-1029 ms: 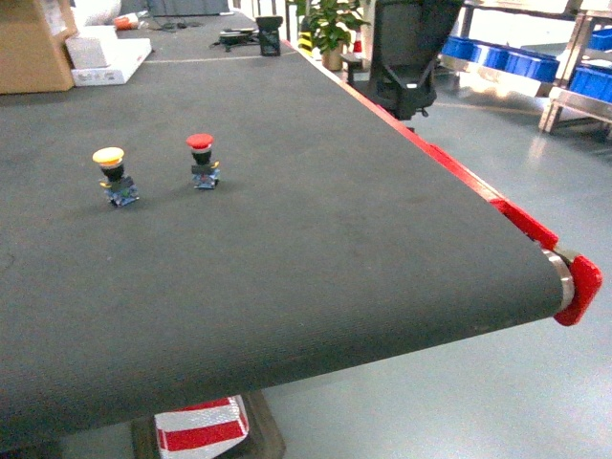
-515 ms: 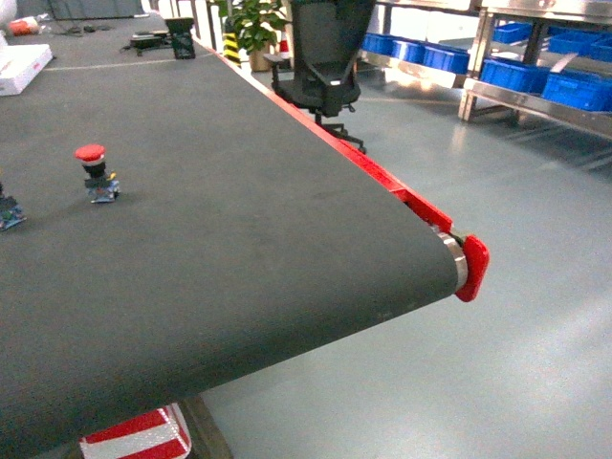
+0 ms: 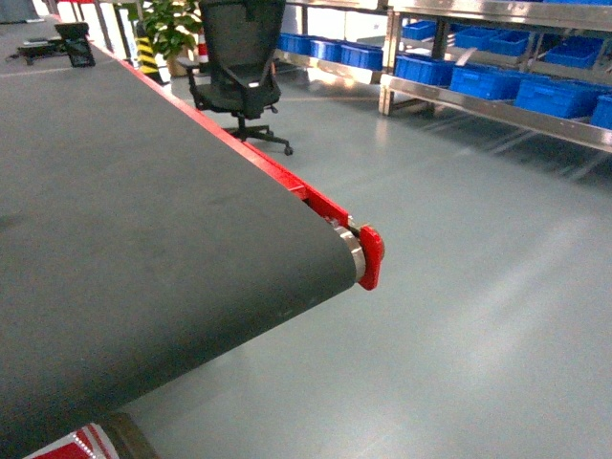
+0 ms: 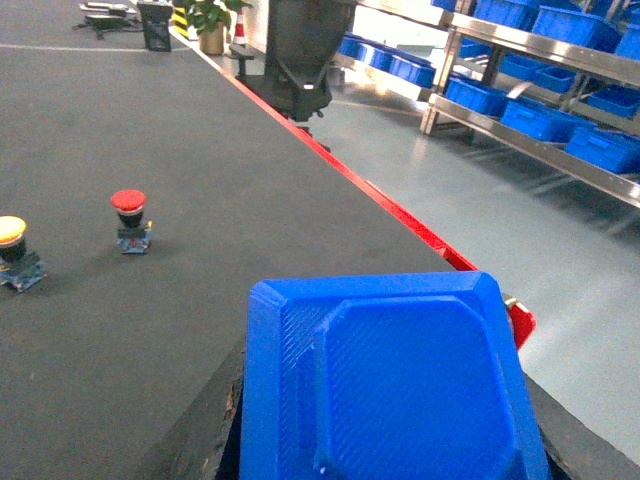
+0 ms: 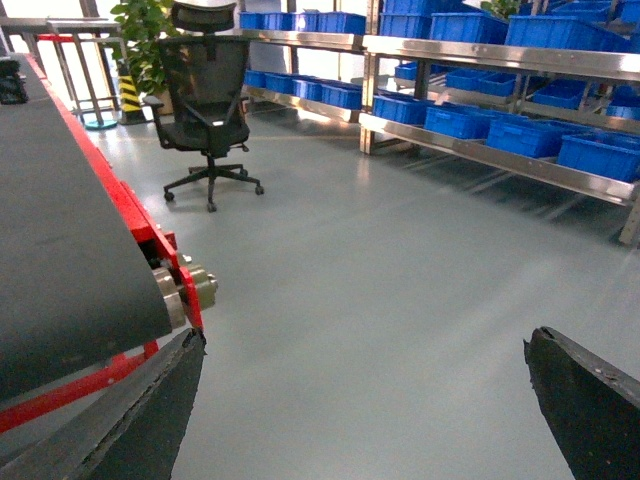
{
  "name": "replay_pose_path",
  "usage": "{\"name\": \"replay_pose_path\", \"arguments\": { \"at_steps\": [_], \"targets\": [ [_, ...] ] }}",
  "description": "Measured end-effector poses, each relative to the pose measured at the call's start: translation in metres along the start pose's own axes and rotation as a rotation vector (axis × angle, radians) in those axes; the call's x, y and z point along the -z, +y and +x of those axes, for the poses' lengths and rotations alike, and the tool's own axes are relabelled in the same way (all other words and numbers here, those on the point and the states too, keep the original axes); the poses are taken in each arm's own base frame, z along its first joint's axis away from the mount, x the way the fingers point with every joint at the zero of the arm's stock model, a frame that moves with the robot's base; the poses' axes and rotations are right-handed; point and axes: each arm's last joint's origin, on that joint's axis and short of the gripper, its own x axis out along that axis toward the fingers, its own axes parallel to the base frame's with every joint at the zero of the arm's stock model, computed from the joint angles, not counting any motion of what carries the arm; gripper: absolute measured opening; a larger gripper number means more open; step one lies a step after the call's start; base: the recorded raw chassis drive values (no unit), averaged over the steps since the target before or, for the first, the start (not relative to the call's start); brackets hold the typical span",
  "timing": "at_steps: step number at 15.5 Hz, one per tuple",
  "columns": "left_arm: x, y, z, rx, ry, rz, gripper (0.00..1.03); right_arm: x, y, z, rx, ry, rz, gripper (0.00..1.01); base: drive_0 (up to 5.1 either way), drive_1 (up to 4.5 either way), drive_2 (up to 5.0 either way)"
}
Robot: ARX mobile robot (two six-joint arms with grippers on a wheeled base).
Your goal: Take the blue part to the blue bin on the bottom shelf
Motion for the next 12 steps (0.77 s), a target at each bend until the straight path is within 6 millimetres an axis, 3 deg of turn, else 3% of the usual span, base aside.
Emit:
{"name": "replay_pose_path", "arguments": {
  "at_steps": [12],
  "targets": [
    [0.0000, 0.0000, 0.0000, 0.000, 0.000, 0.000, 0.44, 0.0000, 0.0000, 0.0000, 0.000, 0.000, 0.000, 0.98, -1.7, -1.65, -1.7]
  ]
}}
